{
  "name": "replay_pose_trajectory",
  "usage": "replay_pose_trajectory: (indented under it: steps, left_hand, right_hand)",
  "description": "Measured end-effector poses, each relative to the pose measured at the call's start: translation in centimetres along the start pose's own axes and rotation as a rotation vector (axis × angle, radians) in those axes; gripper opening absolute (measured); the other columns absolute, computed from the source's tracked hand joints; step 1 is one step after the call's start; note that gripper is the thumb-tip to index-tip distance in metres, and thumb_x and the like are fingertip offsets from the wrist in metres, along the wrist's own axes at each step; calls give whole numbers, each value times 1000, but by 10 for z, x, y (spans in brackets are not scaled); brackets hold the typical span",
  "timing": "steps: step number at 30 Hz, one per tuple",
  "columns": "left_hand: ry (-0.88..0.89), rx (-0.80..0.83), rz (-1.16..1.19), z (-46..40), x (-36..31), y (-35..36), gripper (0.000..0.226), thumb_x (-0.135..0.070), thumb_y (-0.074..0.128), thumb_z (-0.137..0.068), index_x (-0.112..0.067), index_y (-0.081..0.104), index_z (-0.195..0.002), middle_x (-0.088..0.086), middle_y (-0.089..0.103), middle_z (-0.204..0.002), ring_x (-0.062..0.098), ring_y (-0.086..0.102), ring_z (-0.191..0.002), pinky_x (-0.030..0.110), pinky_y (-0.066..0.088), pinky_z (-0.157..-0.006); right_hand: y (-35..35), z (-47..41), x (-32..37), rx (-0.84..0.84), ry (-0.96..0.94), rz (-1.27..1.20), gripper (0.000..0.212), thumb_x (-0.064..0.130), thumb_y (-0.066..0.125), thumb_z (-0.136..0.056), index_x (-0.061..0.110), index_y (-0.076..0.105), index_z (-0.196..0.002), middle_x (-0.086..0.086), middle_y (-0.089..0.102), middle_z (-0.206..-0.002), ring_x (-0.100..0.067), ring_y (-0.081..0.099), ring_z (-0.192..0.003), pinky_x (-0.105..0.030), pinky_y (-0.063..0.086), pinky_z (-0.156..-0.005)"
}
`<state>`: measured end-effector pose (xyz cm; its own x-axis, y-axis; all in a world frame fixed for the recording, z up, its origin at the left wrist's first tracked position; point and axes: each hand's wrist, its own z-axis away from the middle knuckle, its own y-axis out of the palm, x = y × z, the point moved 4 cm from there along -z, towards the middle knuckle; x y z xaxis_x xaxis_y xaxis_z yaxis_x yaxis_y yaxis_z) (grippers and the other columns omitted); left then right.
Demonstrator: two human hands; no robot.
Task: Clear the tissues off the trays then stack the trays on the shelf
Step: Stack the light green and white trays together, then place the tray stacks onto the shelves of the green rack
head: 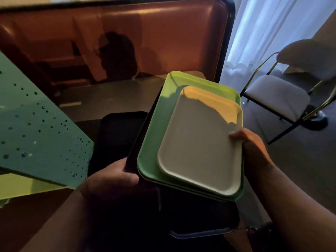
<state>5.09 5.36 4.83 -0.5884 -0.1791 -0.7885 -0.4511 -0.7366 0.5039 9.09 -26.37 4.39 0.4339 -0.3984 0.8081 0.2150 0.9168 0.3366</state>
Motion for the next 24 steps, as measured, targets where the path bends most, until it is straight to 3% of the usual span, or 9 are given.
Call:
replay_pose_trajectory:
  steps: [3, 7, 11, 15, 19, 22, 24]
  left_hand:
    - [88, -176, -78, -19, -25, 0, 72, -41, 71, -85, -1, 51, -142, 31, 56, -139, 46, 55, -127, 58, 44, -106]
    - [-11, -395, -416, -48, -35, 11, 78, -60, 70, -69, -10, 60, -129, 9, 76, -114, 27, 73, -106, 43, 58, -93]
    - [-80, -412, -345, -61, -19, 23, 25, -25, 71, -88, -16, 65, -111, -1, 81, -94, 15, 77, -87, 23, 61, -71]
    - [-89, -401, -272, -59, -7, 26, 42, -16, 74, -77, -10, 67, -118, 7, 79, -107, 22, 76, -98, 28, 61, -78]
    - [5, -545, -226, -57, -5, 29, 24, -2, 71, -83, -11, 67, -105, 3, 81, -88, 17, 77, -78, 26, 61, -63]
    - [29, -563, -208, -56, -17, 28, 28, -7, 71, -80, -6, 67, -108, 5, 81, -87, 17, 77, -75, 24, 59, -59]
    - [31, -522, -193, -50, -31, 30, 23, -13, 67, -85, -8, 67, -108, 7, 80, -89, 19, 78, -76, 26, 60, -60]
  right_hand:
    - [-4, -1, 3, -26, -48, -13, 38, 3, 38, -91, 3, 60, -122, -8, 74, -69, -20, 71, -55, -28, 57, -47]
    - [0, -5, 11, -34, -198, -1, 67, 2, 44, -75, 16, 53, -140, -14, 73, -100, -31, 71, -83, -40, 61, -63]
    - [3, -5, 18, -43, -297, 40, 82, 0, 47, -64, 25, 54, -142, -21, 65, -113, -36, 63, -91, -40, 58, -67]
    - [11, 0, 20, 55, -327, 51, 88, -7, 47, -64, 22, 47, -148, -22, 65, -114, -33, 65, -91, -43, 56, -72]
    - [19, -1, 28, 97, -346, 101, 83, -6, 49, -67, 22, 49, -145, -22, 66, -113, -32, 67, -91, -42, 58, -69]
    - [26, -9, 36, 35, -287, 150, 73, 2, 54, -66, 27, 60, -135, -14, 71, -100, -27, 69, -79, -36, 57, -62]
    - [30, -15, 43, -27, -224, 187, 69, 8, 59, -64, 24, 64, -131, -19, 71, -105, -30, 69, -79, -38, 58, -63]
